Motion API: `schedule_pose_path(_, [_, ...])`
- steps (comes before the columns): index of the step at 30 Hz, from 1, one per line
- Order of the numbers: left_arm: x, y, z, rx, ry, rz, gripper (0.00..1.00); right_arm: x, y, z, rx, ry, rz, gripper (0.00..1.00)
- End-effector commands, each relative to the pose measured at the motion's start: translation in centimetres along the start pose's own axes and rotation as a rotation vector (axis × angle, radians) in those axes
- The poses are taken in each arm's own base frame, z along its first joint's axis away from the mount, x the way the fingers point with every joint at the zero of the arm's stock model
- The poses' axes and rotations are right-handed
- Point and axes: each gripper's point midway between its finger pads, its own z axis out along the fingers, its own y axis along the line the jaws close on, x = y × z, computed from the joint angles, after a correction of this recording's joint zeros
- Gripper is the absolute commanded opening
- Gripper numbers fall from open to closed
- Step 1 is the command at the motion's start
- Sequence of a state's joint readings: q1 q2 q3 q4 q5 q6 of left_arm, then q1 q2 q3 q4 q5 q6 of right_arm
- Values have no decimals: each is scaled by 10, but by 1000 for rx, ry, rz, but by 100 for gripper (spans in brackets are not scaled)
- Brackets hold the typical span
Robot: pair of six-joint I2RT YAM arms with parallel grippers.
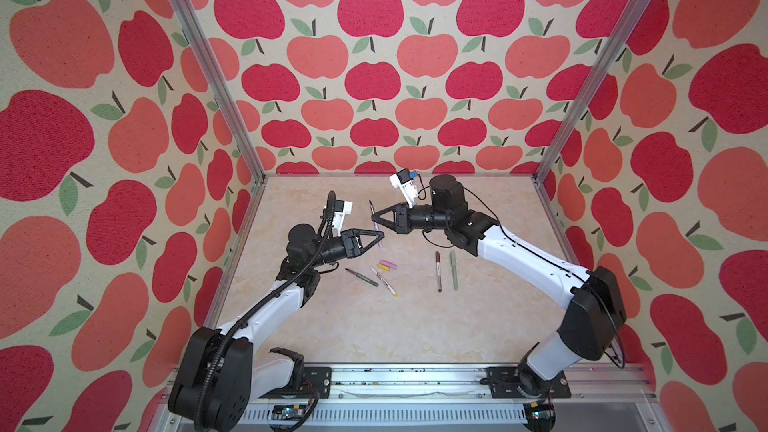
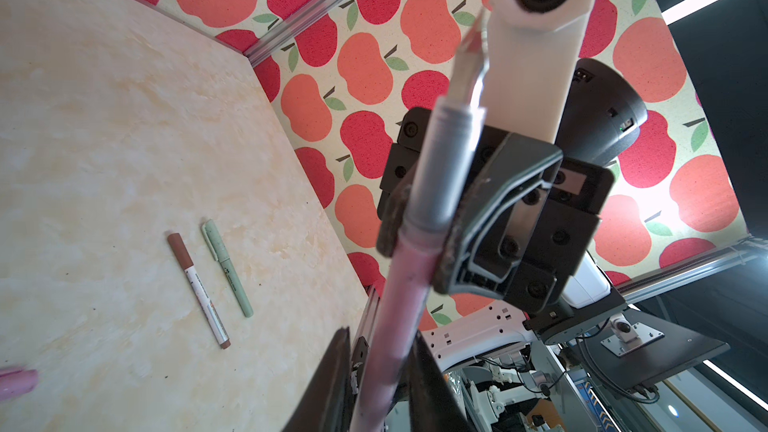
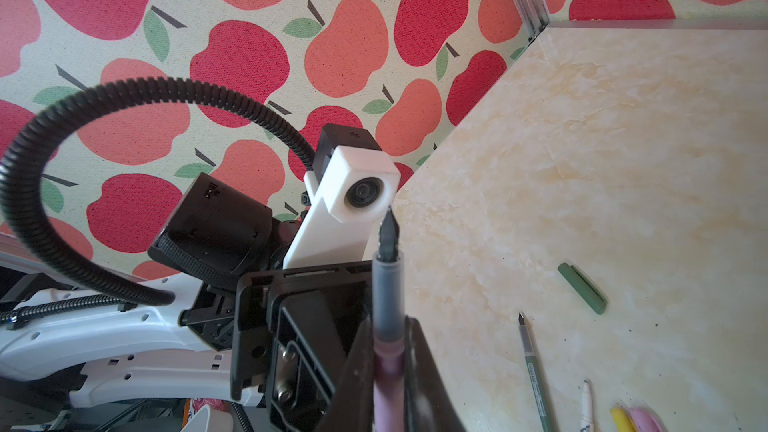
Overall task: Insert the pens into the pen caps
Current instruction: 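Close the left gripper on the pink pen while the right gripper opens, then move the right gripper down to the pink cap on the table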
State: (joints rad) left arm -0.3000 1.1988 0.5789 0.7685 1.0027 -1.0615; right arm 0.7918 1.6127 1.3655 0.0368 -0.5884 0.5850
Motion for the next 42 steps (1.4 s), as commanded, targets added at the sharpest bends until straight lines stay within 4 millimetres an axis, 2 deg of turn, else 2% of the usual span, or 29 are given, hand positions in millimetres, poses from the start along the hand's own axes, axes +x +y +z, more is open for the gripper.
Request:
schedule_pose_path(1, [-10,-15,3,40,-10,58,22,7,-6,6,3,11,0,5])
schedule_pose_path(9, [-8,-13,3,36,-4,63,7,6,-8,7,10,10,-4,5])
schedule_pose_path(16, [-5,-5,-2,-9,-3,66,2,1,-9,0,32,-2,-21,7])
schedule_pose_path(22, [0,2,-15,-89,8,83,0,-3,-12,-9,57,-10,-36,11])
schedule_pose_path(32, [15,9,-38,-240,56,139,0,3,-22,-19,117,11,-48,41])
schedule_pose_path(37, [23,16,-47,-317,96,137,0,17,-45,-23,224,73,-34,46])
schedule_pose_path(42, [35,32,-61,-449,138,117,0,52,-98,-27,458,244,-1,46])
